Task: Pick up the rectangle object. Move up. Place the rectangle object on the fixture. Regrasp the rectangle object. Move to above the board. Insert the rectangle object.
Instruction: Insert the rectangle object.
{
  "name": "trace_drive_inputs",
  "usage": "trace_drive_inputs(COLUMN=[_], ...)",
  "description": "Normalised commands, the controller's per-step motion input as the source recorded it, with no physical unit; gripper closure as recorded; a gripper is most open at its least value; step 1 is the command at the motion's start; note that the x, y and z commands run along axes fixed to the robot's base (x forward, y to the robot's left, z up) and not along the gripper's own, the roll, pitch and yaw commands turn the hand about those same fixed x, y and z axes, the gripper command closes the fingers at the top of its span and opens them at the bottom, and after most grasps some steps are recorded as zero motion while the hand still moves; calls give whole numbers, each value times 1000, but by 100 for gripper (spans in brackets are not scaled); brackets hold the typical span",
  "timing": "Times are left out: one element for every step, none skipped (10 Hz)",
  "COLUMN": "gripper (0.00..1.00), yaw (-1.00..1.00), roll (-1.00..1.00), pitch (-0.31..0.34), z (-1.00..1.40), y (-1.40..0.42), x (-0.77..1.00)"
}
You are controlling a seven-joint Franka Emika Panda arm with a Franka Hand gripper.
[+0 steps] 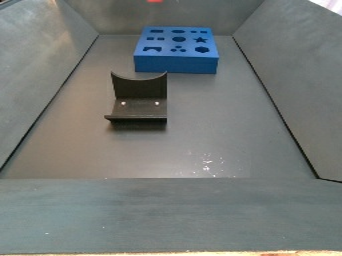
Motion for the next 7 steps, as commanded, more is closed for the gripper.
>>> trace_drive_inputs(gripper=[100,100,100,100,100,100,100], yaw=[20,23,40,37,49,83,91], roll=[-817,-789,-726,-640,-594,-614,-666], pitch=[71,71,74,37,9,0,6], z=[-234,-277,-340,-434,-474,-440,-389], y=[-66,-71,-120,-163,-217,-260,-291], x=[171,43,0,0,0,0,0])
